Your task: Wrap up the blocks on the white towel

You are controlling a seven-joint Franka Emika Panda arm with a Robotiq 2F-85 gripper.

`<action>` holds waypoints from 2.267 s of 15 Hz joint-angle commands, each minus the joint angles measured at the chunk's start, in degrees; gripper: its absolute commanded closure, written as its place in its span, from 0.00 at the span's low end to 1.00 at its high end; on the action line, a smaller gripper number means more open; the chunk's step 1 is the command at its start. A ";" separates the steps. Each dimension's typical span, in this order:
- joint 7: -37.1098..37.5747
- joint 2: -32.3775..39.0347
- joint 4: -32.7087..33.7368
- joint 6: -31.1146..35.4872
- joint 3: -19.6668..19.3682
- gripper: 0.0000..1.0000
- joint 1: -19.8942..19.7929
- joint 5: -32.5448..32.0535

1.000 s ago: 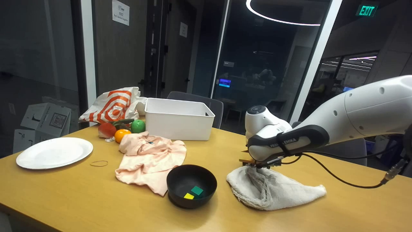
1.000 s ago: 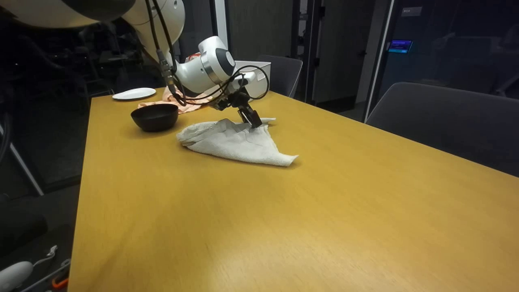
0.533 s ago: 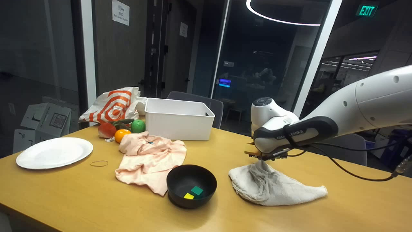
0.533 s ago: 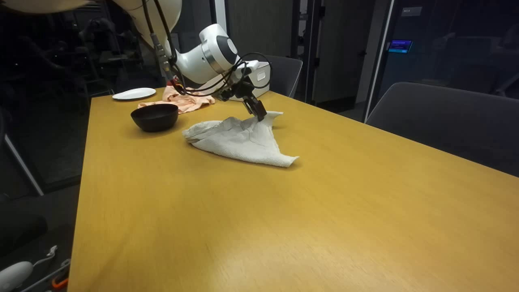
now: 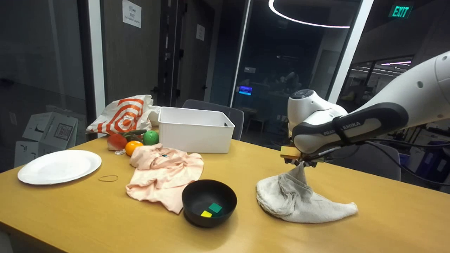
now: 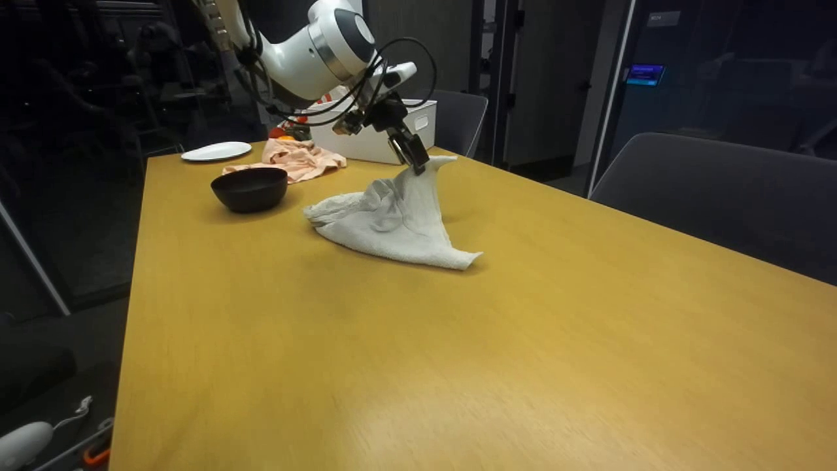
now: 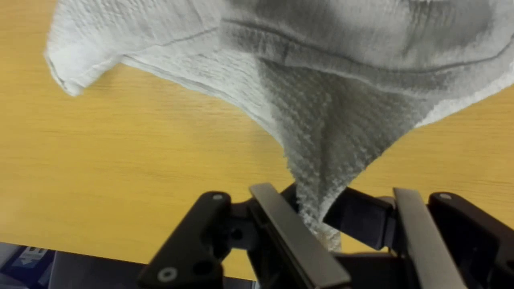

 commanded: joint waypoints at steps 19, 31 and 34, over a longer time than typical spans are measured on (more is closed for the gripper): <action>-16.38 -11.51 -18.24 -12.55 7.02 0.45 -2.75 7.14; 5.21 -8.79 -17.50 -18.07 4.70 0.00 -7.30 5.92; 14.57 -6.04 -17.37 -15.61 4.05 0.00 -7.76 6.10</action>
